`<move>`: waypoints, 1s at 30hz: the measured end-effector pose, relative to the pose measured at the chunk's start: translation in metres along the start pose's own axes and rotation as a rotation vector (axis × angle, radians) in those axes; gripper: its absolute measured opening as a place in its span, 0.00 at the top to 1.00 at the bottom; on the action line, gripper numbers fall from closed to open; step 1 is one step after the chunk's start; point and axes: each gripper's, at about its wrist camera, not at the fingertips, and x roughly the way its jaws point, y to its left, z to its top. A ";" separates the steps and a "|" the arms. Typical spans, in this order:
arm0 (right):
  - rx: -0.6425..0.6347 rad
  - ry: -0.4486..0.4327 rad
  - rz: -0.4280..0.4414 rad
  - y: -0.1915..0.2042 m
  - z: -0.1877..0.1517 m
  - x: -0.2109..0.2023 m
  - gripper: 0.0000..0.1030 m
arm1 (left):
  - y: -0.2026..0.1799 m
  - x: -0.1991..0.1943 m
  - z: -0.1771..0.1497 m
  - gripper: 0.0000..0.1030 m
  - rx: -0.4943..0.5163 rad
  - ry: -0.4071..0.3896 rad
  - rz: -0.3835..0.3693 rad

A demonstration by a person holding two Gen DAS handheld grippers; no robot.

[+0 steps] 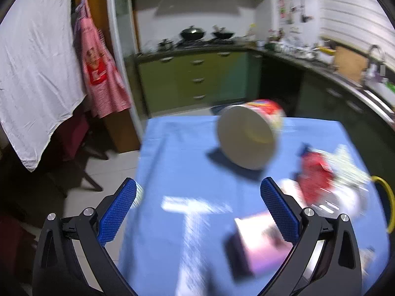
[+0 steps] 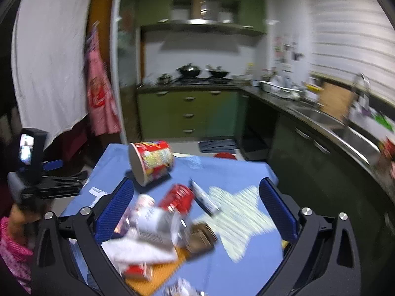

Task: Collect trash
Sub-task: 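Grasp the red-and-white paper noodle cup with the right gripper and lift it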

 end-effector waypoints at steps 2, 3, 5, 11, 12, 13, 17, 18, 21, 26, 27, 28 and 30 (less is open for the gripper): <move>-0.052 0.041 0.038 0.016 0.018 0.032 0.13 | 0.012 0.040 0.006 0.03 -0.032 0.036 0.007; -0.086 0.067 0.051 0.027 0.027 0.051 0.16 | 0.017 0.055 0.007 0.03 -0.043 0.048 0.010; -0.144 0.122 0.060 0.050 0.039 0.091 0.21 | 0.024 0.084 0.009 0.03 -0.063 0.069 0.010; -0.266 0.245 0.065 0.110 0.044 0.182 0.32 | 0.037 0.131 0.006 0.03 -0.105 0.110 0.032; -0.296 0.257 0.054 0.122 0.043 0.196 0.32 | 0.038 0.135 0.006 0.03 -0.109 0.119 0.031; -0.324 0.267 0.039 0.133 0.042 0.208 0.32 | 0.040 0.140 0.003 0.03 -0.111 0.132 0.031; -0.370 0.307 -0.024 0.155 0.041 0.243 0.32 | 0.044 0.149 -0.004 0.03 -0.120 0.152 0.019; -0.377 0.314 -0.046 0.159 0.041 0.251 0.32 | 0.044 0.149 -0.006 0.03 -0.121 0.154 0.014; -0.408 0.328 -0.103 0.165 0.037 0.269 0.32 | 0.039 0.153 -0.010 0.03 -0.103 0.168 -0.001; -0.438 0.369 -0.178 0.160 0.028 0.297 0.32 | 0.032 0.149 -0.015 0.03 -0.079 0.181 -0.006; -0.439 0.372 -0.193 0.157 0.026 0.301 0.34 | 0.032 0.148 -0.015 0.03 -0.079 0.180 -0.007; -0.438 0.380 -0.204 0.155 0.024 0.305 0.37 | 0.032 0.148 -0.015 0.03 -0.081 0.179 -0.008; -0.416 0.388 -0.199 0.149 0.026 0.308 0.50 | 0.033 0.148 -0.016 0.03 -0.086 0.180 -0.009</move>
